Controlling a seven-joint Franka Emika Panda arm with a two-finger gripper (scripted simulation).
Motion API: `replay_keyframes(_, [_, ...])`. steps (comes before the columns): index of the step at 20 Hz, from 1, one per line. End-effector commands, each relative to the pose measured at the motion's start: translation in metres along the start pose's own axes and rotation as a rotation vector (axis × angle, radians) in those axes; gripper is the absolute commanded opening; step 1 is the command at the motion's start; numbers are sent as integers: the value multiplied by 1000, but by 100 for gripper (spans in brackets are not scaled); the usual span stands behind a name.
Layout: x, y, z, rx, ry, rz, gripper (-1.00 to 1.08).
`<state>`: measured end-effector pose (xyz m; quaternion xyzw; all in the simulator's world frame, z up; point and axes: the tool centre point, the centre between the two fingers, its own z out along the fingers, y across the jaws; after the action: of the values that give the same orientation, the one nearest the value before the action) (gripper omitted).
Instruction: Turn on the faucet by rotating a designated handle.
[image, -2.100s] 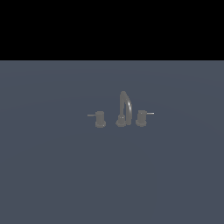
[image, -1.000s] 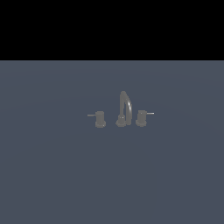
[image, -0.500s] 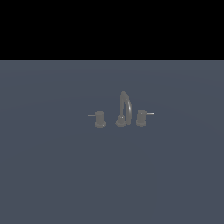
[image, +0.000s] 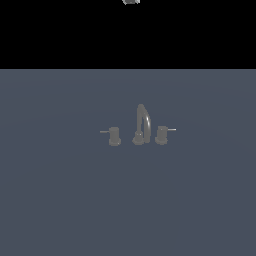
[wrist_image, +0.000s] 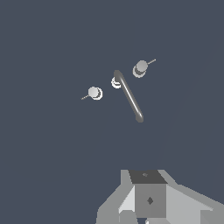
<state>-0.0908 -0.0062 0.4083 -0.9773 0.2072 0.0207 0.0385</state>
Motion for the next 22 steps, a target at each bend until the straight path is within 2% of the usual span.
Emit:
replay_keyframes(1, [21, -1, 13, 9, -2, 68, -100])
replay_keyframes(11, [100, 3, 75, 28, -4, 342, -100])
replay_keyframes(22, [176, 26, 163, 21, 11, 644, -100])
